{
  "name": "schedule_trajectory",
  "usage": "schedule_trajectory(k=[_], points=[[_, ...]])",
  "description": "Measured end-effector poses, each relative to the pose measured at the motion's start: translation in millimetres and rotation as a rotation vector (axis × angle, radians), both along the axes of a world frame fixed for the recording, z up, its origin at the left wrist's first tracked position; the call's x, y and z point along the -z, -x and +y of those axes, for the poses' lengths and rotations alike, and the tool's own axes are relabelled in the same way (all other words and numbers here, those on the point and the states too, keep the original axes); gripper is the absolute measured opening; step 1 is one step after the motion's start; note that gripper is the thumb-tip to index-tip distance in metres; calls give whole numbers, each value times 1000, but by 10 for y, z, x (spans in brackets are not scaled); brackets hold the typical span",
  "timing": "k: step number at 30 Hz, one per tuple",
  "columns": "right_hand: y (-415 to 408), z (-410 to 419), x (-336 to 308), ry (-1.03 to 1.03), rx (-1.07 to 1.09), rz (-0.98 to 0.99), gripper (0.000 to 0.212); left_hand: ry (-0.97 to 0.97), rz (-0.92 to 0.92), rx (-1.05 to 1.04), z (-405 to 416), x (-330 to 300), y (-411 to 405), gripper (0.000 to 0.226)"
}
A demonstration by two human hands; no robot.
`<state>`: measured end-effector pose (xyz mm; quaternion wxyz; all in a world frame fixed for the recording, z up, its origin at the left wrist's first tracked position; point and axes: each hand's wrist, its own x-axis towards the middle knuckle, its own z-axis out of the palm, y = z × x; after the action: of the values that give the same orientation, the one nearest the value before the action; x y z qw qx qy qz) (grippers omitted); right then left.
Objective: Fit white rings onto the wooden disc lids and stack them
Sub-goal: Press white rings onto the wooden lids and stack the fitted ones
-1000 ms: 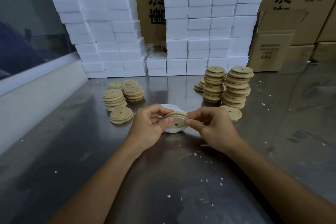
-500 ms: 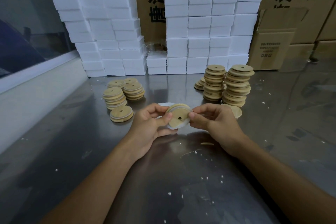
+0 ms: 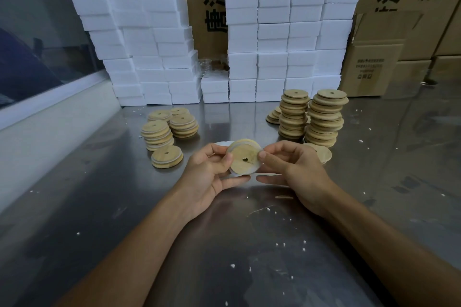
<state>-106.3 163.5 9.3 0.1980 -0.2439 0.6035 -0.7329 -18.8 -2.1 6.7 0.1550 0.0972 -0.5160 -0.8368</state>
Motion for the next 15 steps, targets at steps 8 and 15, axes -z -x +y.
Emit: schedule_trajectory(k=[8,15], points=[[-62,-56,52,-229,216,660,2,854,135,-284,118,9,-3,30],[-55,-42,36,-209,248,824,8,796,168,-355,150,-46,-5,18]])
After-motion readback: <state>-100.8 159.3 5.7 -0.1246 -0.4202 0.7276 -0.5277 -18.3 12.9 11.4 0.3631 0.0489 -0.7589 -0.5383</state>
